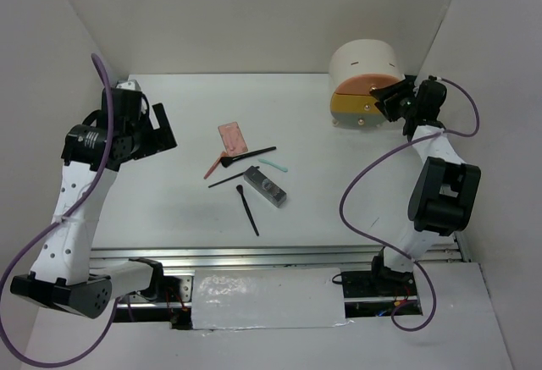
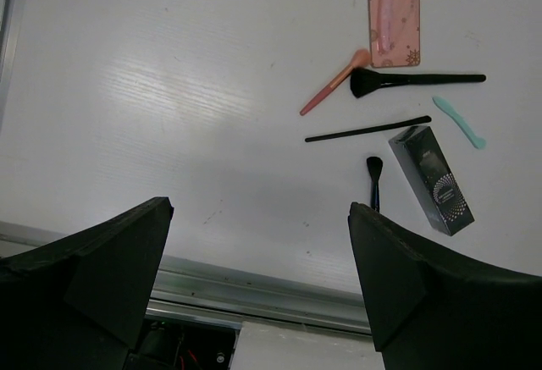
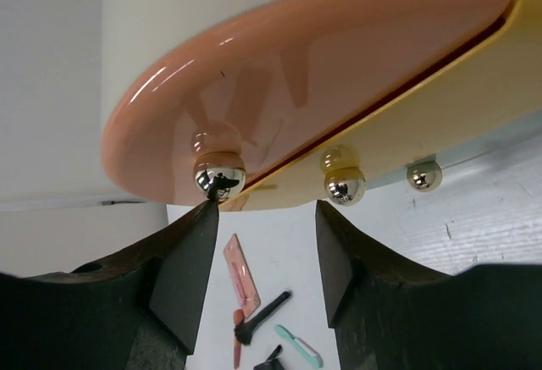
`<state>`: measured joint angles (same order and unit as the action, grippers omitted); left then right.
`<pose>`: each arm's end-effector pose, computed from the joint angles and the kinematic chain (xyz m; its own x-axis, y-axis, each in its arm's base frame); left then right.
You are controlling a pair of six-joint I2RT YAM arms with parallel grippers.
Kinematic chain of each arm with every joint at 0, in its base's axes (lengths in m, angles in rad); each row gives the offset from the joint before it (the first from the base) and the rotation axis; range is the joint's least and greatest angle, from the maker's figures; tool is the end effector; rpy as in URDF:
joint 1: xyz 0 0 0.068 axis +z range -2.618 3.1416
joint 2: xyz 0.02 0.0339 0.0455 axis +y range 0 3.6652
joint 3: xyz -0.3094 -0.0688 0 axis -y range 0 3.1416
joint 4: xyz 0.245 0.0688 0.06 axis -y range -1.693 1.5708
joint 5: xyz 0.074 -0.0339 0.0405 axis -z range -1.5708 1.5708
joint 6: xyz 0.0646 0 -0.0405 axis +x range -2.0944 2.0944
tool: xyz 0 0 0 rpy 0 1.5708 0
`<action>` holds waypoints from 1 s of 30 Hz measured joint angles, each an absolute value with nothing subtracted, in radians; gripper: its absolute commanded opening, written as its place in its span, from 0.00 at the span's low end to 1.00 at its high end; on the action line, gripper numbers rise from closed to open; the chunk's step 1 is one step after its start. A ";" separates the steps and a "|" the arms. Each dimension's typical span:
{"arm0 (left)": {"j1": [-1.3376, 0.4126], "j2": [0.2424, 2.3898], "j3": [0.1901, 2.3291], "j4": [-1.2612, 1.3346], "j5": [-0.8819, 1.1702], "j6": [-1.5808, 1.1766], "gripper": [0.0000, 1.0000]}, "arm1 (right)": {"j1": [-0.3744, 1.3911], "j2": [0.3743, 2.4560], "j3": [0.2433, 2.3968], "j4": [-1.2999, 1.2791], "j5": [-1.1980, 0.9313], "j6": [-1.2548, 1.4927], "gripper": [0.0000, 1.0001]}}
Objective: Organize the makeup
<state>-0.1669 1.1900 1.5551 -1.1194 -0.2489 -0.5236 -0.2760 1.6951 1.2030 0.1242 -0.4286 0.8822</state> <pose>0.2117 -0.0195 0.4507 -0.5768 -0.3943 -0.7155 -0.3515 0.9104 -0.2183 0.4177 -0.0904 0.3099 -0.3166 0.8196 -0.4775 0.1876 0.5476 0.8155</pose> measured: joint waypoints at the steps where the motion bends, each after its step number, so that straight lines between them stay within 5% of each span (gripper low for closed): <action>1: -0.167 1.191 1.563 -1.119 -0.249 -0.524 0.99 | -0.276 1.707 1.215 0.125 -0.438 0.885 0.56; 12: -0.167 1.212 1.582 -1.121 -0.250 -0.523 0.99 | -0.276 1.747 1.267 0.193 -0.480 0.920 0.55; 23: -0.167 1.226 1.593 -1.122 -0.260 -0.522 0.99 | -0.276 1.800 1.314 0.208 -0.499 0.937 0.37; 25: -0.167 1.226 1.593 -1.122 -0.263 -0.522 0.99 | -0.276 1.806 1.322 0.205 -0.506 0.934 0.26; 30: -0.167 1.226 1.593 -1.122 -0.264 -0.522 0.99 | -0.276 1.811 1.345 0.183 -0.511 0.914 0.23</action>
